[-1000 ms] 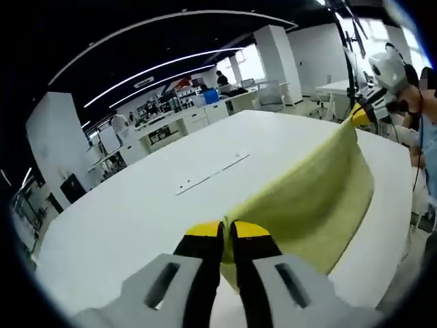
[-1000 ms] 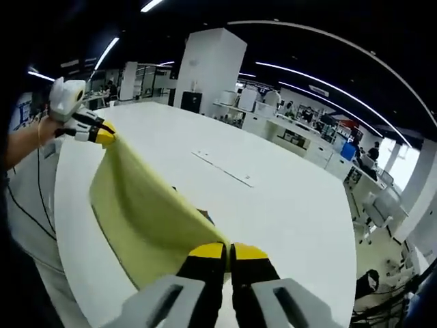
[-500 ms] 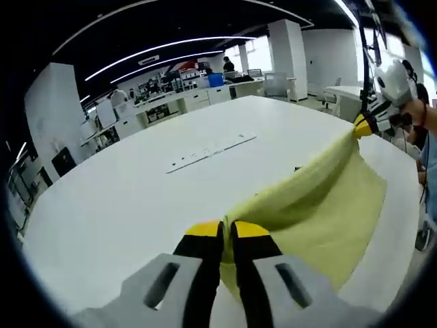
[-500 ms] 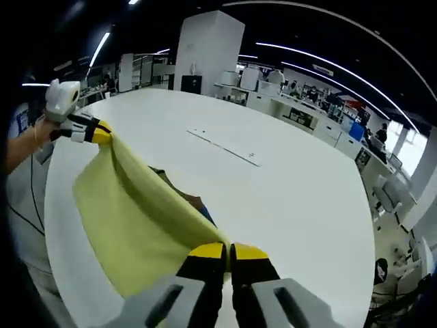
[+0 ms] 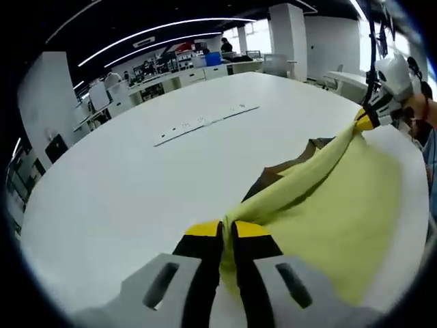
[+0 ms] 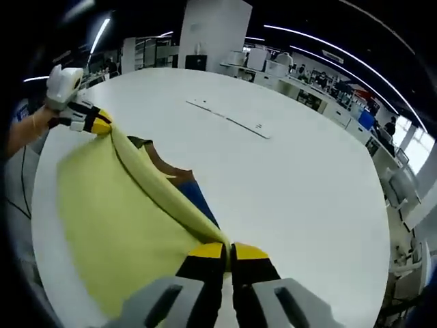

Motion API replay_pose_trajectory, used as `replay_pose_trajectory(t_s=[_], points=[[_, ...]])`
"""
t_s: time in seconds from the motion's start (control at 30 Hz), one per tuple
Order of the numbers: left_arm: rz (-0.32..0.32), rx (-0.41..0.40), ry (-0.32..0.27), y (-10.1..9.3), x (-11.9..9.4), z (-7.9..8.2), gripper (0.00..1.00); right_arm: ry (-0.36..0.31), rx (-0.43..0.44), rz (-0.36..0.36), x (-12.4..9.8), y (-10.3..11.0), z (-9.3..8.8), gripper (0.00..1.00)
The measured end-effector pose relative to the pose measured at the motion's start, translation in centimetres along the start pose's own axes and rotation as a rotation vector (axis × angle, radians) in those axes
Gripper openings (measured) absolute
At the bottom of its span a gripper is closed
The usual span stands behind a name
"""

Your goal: Fold the garment on the visible template until the final outline fits inside the template.

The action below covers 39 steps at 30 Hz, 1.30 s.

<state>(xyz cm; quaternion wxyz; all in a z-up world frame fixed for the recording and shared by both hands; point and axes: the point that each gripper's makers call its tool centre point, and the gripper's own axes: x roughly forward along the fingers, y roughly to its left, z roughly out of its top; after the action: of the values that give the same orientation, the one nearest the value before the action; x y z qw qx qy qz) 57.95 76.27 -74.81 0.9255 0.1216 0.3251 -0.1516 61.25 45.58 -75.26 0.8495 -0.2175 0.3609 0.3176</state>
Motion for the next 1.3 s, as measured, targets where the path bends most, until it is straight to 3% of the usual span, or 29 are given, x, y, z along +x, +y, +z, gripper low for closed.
replay_pose_trajectory(t_s=[0.23,0.4,0.6,0.77,0.87,0.97,1.1,1.2,1.3], points=[[-0.004,0.066,0.017,0.3,1.1,-0.3,0.06,0.023,0.02,0.014,1.4,-0.3,-0.8,0.02],[-0.016,0.058,0.027,0.8,1.6,-0.7,0.09,0.027,0.038,0.004,1.7,-0.7,-0.9,0.08],[-0.046,0.044,-0.005,1.2,0.9,-0.4,0.14,0.021,0.015,-0.021,1.1,-1.3,-0.7,0.18],[-0.105,0.06,-0.031,1.2,-0.4,-0.9,0.16,-0.004,-0.029,0.0,0.2,-0.7,-0.3,0.24],[-0.123,0.067,-0.042,1.3,-1.4,-1.1,0.19,-0.065,-0.125,-0.018,-0.2,-0.5,1.0,0.24],[-0.134,0.083,-0.056,1.3,-2.0,-1.2,0.22,-0.096,-0.129,0.026,-0.2,0.7,1.6,0.24],[-0.149,0.119,-0.054,0.8,-2.1,-1.4,0.22,-0.066,-0.144,0.059,0.5,1.6,0.9,0.24],[-0.121,0.187,-0.02,1.1,-1.4,-1.9,0.22,-0.032,-0.16,0.052,1.1,1.6,0.1,0.25],[-0.11,0.165,-0.021,1.4,-0.4,-1.7,0.2,-0.005,-0.177,0.013,1.4,0.8,-0.5,0.25]])
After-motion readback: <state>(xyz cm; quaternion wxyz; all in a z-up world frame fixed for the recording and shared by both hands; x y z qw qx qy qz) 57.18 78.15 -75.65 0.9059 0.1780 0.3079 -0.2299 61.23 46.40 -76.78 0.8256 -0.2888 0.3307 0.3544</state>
